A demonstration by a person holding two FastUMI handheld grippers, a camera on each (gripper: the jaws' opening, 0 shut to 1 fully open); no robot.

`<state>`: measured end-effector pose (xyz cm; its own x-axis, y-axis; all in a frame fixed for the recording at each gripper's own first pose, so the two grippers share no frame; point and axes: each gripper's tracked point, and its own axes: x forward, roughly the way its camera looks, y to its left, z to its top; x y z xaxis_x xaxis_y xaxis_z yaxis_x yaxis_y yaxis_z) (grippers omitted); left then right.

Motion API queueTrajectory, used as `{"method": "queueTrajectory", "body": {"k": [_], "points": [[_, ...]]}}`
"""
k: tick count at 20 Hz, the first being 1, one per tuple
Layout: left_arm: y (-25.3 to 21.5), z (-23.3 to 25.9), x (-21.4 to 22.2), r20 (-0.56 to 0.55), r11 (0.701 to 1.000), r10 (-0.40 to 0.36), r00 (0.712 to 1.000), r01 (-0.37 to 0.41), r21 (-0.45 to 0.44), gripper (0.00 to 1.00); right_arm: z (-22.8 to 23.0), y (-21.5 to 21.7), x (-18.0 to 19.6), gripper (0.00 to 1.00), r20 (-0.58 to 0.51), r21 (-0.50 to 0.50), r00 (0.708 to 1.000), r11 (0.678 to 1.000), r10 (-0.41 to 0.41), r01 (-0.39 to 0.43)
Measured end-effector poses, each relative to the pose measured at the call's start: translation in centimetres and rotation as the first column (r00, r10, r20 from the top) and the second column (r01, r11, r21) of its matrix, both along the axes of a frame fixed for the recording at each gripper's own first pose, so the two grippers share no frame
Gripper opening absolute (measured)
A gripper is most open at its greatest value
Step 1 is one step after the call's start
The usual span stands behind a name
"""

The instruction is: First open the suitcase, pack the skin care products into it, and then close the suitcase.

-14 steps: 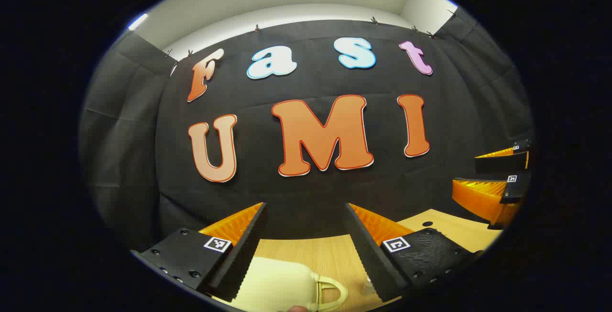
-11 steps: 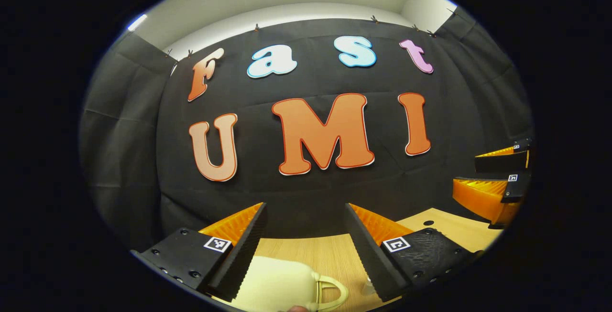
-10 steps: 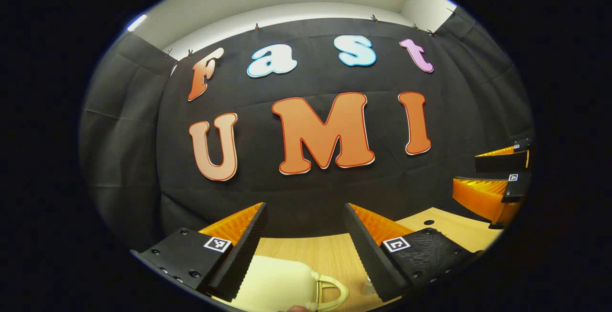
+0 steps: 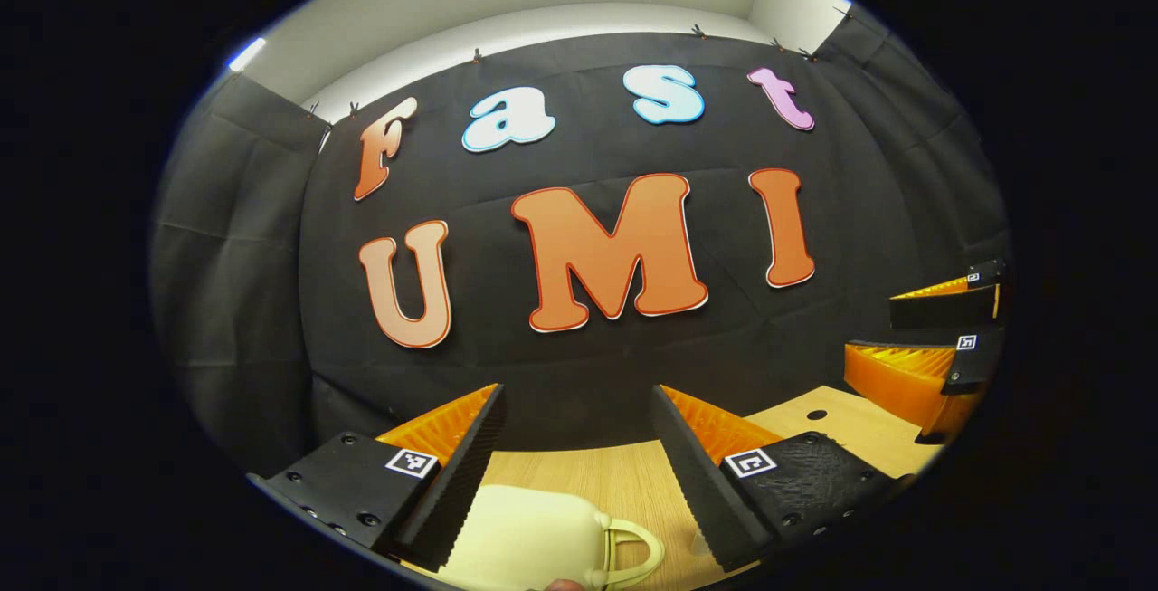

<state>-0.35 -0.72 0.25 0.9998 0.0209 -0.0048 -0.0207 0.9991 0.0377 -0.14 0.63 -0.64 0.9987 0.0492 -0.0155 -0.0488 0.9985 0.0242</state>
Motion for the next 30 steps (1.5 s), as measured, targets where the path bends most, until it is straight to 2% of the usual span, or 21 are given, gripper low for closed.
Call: {"method": "queueTrajectory", "body": {"k": [9, 15, 22, 30], "points": [[-0.2, -1.9, -0.5, -0.037, 0.999, -0.013, 0.999, 0.015, 0.044, 1.00, 0.0, -1.4, -0.3, 0.96, 0.004, -0.005, 0.999, 0.999, -0.041, 0.041], [-2.1, -6.9, -0.7, -0.140, 0.986, -0.084, 0.987, 0.102, 0.132, 0.99, -0.1, -2.2, -0.3, 0.96, 0.006, -0.018, 0.998, 0.998, -0.062, 0.062], [-4.3, -13.3, -1.0, -0.255, 0.927, -0.154, 0.955, 0.229, 0.296, 0.99, -0.2, -4.3, -0.8, 0.96, 0.008, -0.027, 0.994, 0.994, -0.107, 0.108], [-5.5, -21.5, -2.2, -0.402, 0.826, -0.169, 0.900, 0.352, 0.441, 0.99, -0.8, -7.3, -1.6, 0.96, -0.004, -0.038, 0.984, 0.983, -0.178, 0.178]]}}
